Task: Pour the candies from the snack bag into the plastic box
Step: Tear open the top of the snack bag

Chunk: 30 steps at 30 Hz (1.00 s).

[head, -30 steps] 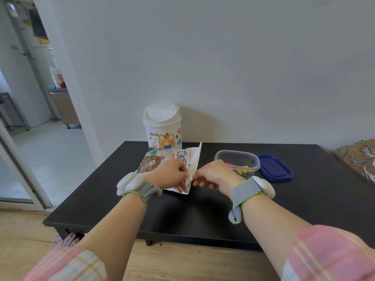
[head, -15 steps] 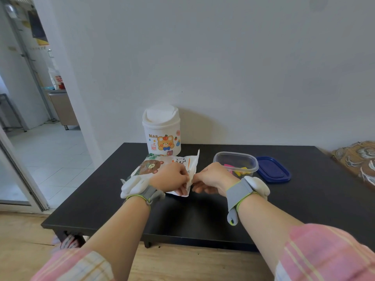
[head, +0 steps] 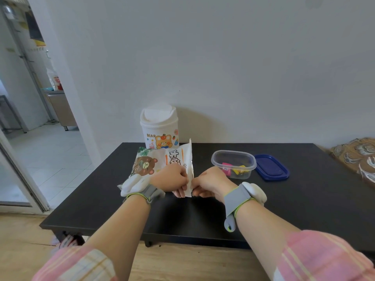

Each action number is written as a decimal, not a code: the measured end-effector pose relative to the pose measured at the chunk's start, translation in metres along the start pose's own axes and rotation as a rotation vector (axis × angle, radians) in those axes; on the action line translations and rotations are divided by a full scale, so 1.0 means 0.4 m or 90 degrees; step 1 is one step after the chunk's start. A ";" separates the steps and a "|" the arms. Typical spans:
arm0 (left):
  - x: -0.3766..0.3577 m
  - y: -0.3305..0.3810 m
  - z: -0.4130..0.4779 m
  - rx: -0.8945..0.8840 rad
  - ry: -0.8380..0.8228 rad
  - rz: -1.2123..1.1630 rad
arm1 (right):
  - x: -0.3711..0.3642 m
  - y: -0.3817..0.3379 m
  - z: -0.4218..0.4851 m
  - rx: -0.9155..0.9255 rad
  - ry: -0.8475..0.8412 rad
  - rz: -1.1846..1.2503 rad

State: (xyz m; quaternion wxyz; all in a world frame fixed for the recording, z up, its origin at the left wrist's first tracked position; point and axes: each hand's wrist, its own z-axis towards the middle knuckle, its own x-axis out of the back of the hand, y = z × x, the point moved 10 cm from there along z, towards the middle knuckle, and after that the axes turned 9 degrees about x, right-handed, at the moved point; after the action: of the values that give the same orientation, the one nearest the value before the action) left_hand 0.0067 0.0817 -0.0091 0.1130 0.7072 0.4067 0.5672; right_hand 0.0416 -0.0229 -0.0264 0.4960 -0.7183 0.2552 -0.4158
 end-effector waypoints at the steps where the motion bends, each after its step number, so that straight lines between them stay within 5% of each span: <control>1: 0.001 0.001 0.000 0.000 0.004 -0.001 | 0.003 -0.001 0.002 0.003 0.005 0.003; 15: -0.012 0.009 -0.009 0.006 -0.025 0.119 | -0.013 0.003 -0.013 0.025 -0.053 0.031; 30: 0.036 -0.009 -0.010 -0.034 0.010 -0.008 | -0.019 -0.022 0.011 0.022 -0.005 0.054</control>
State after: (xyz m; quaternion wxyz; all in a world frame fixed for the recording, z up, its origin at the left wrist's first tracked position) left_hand 0.0017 0.0930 0.0002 0.1319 0.6972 0.3967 0.5824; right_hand 0.0409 -0.0115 -0.0216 0.5268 -0.6995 0.2764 -0.3960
